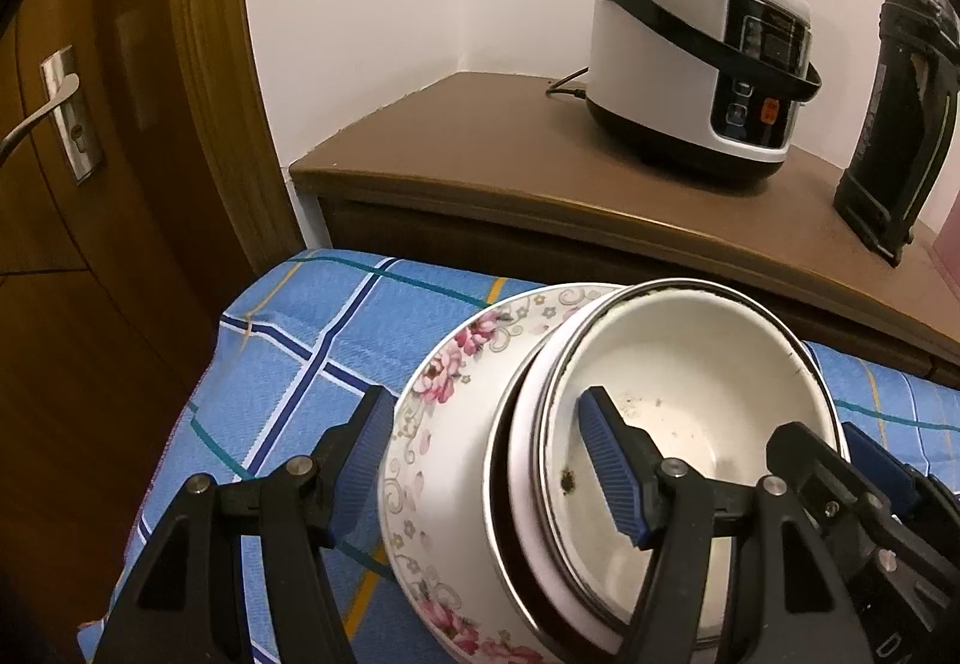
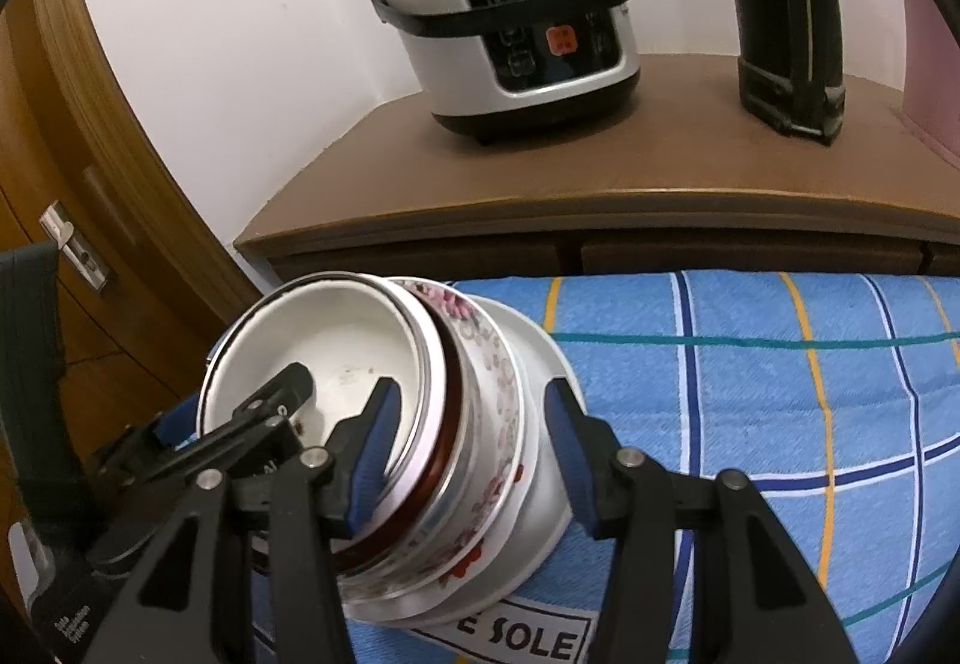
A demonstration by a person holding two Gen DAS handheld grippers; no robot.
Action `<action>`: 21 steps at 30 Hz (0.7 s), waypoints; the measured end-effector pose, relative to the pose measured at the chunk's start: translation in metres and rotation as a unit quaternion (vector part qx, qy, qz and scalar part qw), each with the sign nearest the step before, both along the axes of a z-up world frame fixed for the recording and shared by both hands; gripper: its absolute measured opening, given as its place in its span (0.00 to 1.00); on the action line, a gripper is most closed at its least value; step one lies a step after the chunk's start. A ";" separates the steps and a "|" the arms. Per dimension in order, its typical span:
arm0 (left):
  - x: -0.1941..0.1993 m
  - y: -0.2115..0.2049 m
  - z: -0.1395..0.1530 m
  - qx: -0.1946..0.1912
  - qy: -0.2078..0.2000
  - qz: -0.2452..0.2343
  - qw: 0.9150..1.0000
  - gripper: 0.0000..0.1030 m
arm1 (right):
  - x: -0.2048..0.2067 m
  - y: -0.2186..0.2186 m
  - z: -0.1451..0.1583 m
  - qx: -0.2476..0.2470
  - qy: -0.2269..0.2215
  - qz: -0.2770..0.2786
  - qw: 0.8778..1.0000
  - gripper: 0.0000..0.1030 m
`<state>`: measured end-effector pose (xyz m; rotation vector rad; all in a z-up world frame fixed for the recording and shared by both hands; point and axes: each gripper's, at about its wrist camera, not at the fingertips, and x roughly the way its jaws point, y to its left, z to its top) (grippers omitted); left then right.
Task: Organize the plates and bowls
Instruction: 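Set the bowls down on the plates and open the right gripper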
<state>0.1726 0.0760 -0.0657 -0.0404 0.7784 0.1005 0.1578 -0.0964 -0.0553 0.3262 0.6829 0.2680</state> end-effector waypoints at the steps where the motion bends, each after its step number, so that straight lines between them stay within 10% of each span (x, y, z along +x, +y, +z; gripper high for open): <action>1: 0.000 -0.001 0.000 0.000 0.001 -0.001 1.000 0.65 | 0.000 -0.001 0.000 -0.001 0.002 -0.001 1.000 0.49; 21: -0.011 0.007 0.010 -0.024 -0.012 -0.003 1.000 0.65 | -0.014 -0.006 0.008 0.037 -0.035 0.003 0.999 0.56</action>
